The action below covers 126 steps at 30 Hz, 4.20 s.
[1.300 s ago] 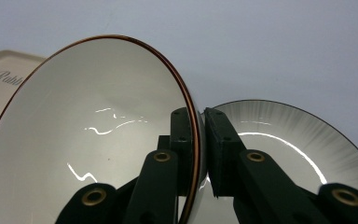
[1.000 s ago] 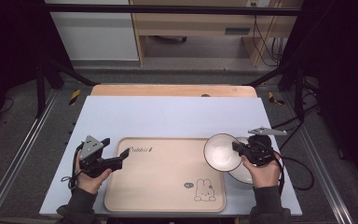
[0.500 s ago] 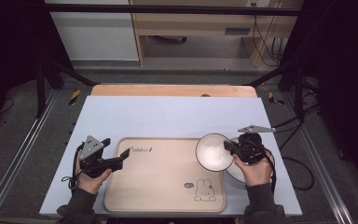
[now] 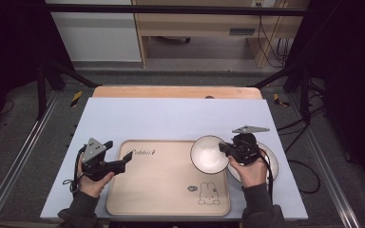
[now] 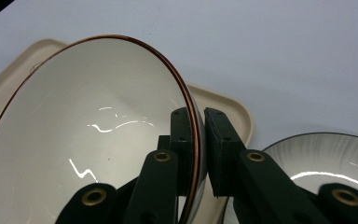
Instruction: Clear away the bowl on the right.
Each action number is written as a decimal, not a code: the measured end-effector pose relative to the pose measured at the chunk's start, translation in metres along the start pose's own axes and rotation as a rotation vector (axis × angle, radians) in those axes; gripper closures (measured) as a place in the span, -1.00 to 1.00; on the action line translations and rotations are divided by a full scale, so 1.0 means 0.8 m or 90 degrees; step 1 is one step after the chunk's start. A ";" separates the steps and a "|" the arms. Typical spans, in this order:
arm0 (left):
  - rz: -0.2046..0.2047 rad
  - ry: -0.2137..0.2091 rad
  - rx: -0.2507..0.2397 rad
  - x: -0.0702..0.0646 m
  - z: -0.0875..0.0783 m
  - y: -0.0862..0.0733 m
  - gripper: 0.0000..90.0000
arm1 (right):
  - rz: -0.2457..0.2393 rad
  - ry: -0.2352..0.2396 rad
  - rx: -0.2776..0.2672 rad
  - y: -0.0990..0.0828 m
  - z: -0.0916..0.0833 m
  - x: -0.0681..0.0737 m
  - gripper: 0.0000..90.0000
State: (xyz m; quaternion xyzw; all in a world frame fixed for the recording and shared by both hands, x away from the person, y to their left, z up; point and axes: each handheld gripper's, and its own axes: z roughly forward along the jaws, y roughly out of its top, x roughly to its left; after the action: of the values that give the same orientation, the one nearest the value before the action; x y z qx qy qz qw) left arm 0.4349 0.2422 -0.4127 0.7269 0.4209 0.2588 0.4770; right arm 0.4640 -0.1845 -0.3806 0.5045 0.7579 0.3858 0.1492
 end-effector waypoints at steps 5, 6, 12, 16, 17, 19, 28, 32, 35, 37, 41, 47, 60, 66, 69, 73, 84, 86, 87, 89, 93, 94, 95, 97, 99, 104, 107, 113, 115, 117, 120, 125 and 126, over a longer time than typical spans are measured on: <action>0.002 -0.001 -0.001 -0.001 0.000 0.001 -0.65 | -0.005 0.009 0.001 0.006 0.008 0.006 0.82; 0.002 -0.001 -0.002 -0.001 -0.001 0.001 -0.65 | -0.010 0.009 0.000 0.007 0.009 0.008 0.82; 0.001 -0.002 -0.003 -0.001 -0.001 0.001 -0.65 | -0.015 0.016 0.004 0.012 0.019 0.015 0.82; 0.002 -0.002 -0.003 -0.002 -0.001 0.001 -0.65 | -0.017 0.018 0.006 0.014 0.024 0.017 0.82; 0.001 -0.002 -0.004 -0.002 -0.001 0.001 -0.65 | -0.015 0.019 0.007 0.014 0.025 0.019 0.82; 0.002 -0.003 -0.004 -0.002 -0.002 0.001 -0.65 | -0.017 0.021 0.007 0.016 0.028 0.020 0.82; 0.003 -0.004 -0.003 -0.002 -0.001 0.001 -0.65 | -0.014 0.024 0.009 0.022 0.048 0.026 0.82; 0.002 -0.004 -0.004 -0.001 -0.002 0.001 -0.65 | -0.015 0.016 0.011 0.024 0.061 0.029 0.82; 0.002 -0.005 -0.003 -0.001 -0.002 0.001 -0.65 | -0.016 0.015 0.015 0.024 0.067 0.029 0.82; 0.002 -0.005 -0.003 -0.001 -0.002 0.001 -0.65 | -0.012 0.018 0.020 0.024 0.073 0.030 0.82; 0.002 -0.005 -0.003 -0.001 -0.001 0.001 -0.65 | -0.006 0.021 0.023 0.024 0.080 0.032 0.82; 0.003 -0.005 -0.002 -0.001 -0.001 0.001 -0.65 | -0.004 0.023 0.030 0.023 0.090 0.034 0.82; 0.001 -0.005 -0.003 -0.001 -0.001 0.001 -0.65 | -0.002 0.023 0.050 0.018 0.112 0.039 0.82; 0.001 -0.005 -0.002 -0.001 -0.001 0.001 -0.65 | 0.002 0.026 0.058 0.016 0.118 0.041 0.82; 0.001 -0.005 -0.002 -0.001 -0.001 0.001 -0.65 | 0.002 0.025 0.064 0.015 0.121 0.042 0.82; 0.001 -0.005 -0.002 -0.001 -0.001 0.001 -0.65 | 0.004 0.026 0.073 0.013 0.123 0.044 0.82; 0.000 -0.005 -0.002 -0.001 -0.001 0.001 -0.65 | 0.006 0.032 0.083 0.011 0.130 0.044 0.82; 0.001 -0.005 -0.002 -0.001 -0.001 0.001 -0.65 | 0.005 0.030 0.083 0.010 0.131 0.043 0.83; 0.000 -0.005 -0.002 -0.001 -0.001 0.001 -0.65 | 0.004 0.028 0.083 0.010 0.132 0.042 0.83; 0.001 -0.005 -0.002 -0.001 -0.001 0.001 -0.65 | 0.002 0.028 0.086 0.010 0.132 0.042 0.83; 0.001 -0.005 -0.001 -0.001 -0.001 0.001 -0.65 | 0.003 0.024 0.087 0.009 0.135 0.041 0.83; 0.001 -0.004 -0.001 -0.001 -0.001 0.001 -0.65 | 0.002 0.023 0.089 0.009 0.135 0.040 0.83; 0.001 -0.004 -0.001 -0.001 -0.001 0.001 -0.65 | 0.007 0.021 0.091 0.009 0.136 0.040 0.83; 0.002 -0.005 0.000 -0.001 -0.001 0.001 -0.65 | 0.006 0.020 0.094 0.008 0.137 0.039 0.83; 0.002 -0.005 0.000 -0.001 -0.001 0.001 -0.65 | 0.006 0.021 0.094 0.008 0.137 0.039 0.83; 0.003 -0.005 0.001 -0.001 -0.001 0.001 -0.65 | 0.002 0.016 0.098 0.008 0.139 0.038 0.82; 0.003 -0.005 0.002 -0.001 -0.001 0.001 -0.65 | -0.001 0.014 0.098 0.007 0.140 0.038 0.82; 0.003 -0.005 0.003 -0.001 0.000 0.001 -0.65 | -0.008 0.013 0.097 0.007 0.140 0.038 0.80; 0.003 -0.006 0.002 -0.001 -0.001 0.001 -0.65 | -0.007 0.017 0.097 0.007 0.139 0.039 0.77; 0.003 -0.006 0.001 -0.001 -0.001 0.001 -0.65 | -0.017 0.017 0.089 0.008 0.137 0.039 0.72; 0.002 -0.006 0.001 -0.001 -0.001 0.001 -0.65 | -0.028 0.015 0.069 0.009 0.130 0.041 0.56; 0.003 -0.006 0.001 -0.001 -0.001 0.001 -0.66 | -0.065 -0.004 0.022 0.013 0.116 0.041 0.20; 0.002 -0.006 0.001 -0.001 -0.001 0.001 -0.66 | -0.066 -0.007 0.014 0.014 0.113 0.041 0.11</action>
State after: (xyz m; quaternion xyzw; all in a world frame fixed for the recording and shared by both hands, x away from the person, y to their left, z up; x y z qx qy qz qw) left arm 0.4340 0.2416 -0.4113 0.7293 0.4173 0.2558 0.4781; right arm 0.5120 -0.1144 -0.4267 0.4685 0.7863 0.3664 0.1674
